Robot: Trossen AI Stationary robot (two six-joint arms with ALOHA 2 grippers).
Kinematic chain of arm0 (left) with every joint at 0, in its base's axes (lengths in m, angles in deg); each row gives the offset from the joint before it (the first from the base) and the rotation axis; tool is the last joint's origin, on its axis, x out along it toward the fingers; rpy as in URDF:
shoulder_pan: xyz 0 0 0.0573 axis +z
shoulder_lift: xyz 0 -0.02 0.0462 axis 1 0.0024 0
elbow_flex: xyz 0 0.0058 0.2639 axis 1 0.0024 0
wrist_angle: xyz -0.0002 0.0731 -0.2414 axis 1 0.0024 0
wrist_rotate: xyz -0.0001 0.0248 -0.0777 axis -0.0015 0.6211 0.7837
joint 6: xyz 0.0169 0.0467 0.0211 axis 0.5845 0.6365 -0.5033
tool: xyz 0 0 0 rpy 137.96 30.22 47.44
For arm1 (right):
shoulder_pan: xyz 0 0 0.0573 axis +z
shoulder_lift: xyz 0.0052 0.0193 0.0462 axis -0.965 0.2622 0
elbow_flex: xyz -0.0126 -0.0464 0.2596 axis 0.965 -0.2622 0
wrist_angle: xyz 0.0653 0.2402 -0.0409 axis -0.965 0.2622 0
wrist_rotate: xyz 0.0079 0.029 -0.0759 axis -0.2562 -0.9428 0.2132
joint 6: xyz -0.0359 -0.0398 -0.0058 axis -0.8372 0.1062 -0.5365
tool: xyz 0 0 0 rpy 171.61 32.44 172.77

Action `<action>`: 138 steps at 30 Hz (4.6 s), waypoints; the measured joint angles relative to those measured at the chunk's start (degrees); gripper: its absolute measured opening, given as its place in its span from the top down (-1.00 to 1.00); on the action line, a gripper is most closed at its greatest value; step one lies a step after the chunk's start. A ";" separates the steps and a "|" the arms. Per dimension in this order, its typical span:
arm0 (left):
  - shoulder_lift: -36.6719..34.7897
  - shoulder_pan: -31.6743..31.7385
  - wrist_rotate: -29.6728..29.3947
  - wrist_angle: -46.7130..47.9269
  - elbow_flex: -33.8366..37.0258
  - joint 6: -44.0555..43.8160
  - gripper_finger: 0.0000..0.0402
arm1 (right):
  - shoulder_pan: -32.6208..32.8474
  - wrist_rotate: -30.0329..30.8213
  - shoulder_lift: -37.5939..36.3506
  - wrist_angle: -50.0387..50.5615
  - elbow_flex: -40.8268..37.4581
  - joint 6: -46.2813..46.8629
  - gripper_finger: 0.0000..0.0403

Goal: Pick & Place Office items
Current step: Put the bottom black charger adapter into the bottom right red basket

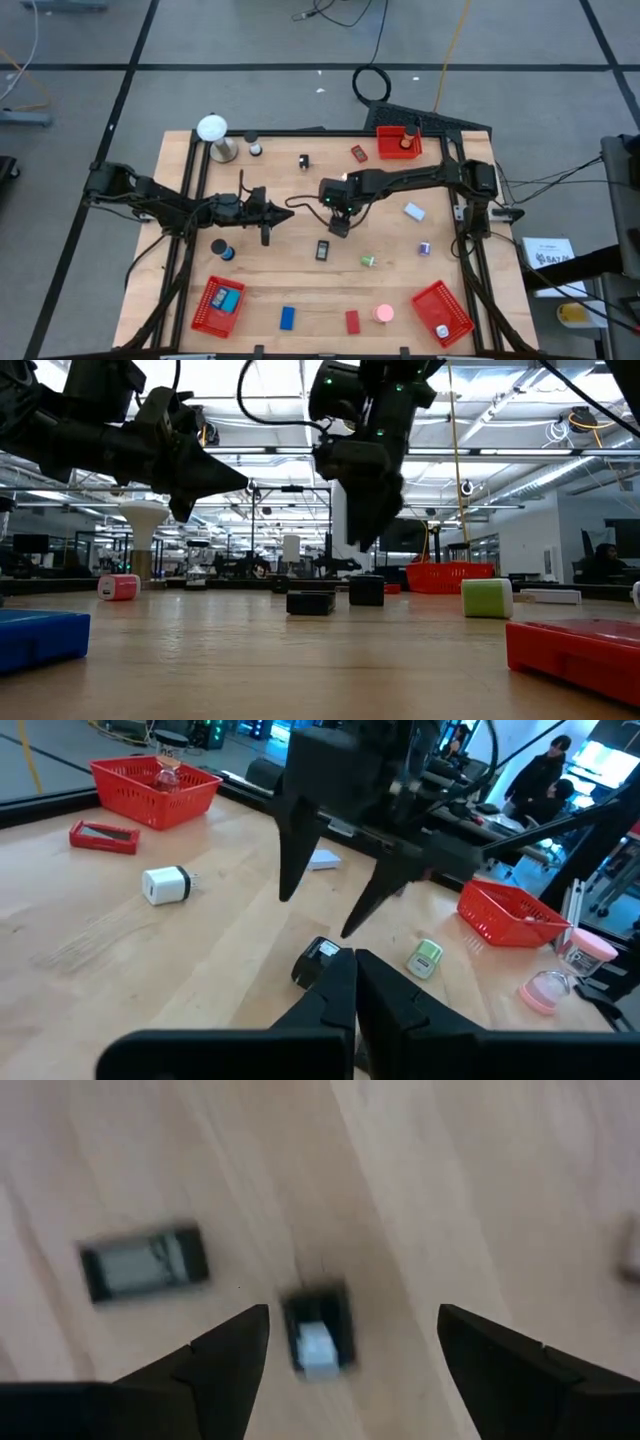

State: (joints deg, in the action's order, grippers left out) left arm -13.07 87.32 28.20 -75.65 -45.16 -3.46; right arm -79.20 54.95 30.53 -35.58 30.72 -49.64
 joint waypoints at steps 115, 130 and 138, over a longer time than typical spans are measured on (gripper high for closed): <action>0.02 -0.37 1.91 0.84 -0.13 -22.52 0.97 | 1.28 10.48 -12.37 -85.86 -49.13 10.99 -0.21; 0.02 -0.52 0.10 -0.06 -0.13 -3.08 0.99 | -1.72 2.97 -20.27 -22.26 -23.36 20.26 0.93; 0.02 0.33 -0.09 1.03 -0.11 -0.62 0.98 | -2.71 0.18 -8.38 -6.83 -8.37 22.54 0.45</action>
State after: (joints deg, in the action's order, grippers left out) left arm -13.05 87.65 28.11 -74.63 -45.27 -4.07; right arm -81.91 55.13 22.15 -42.40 22.35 -27.11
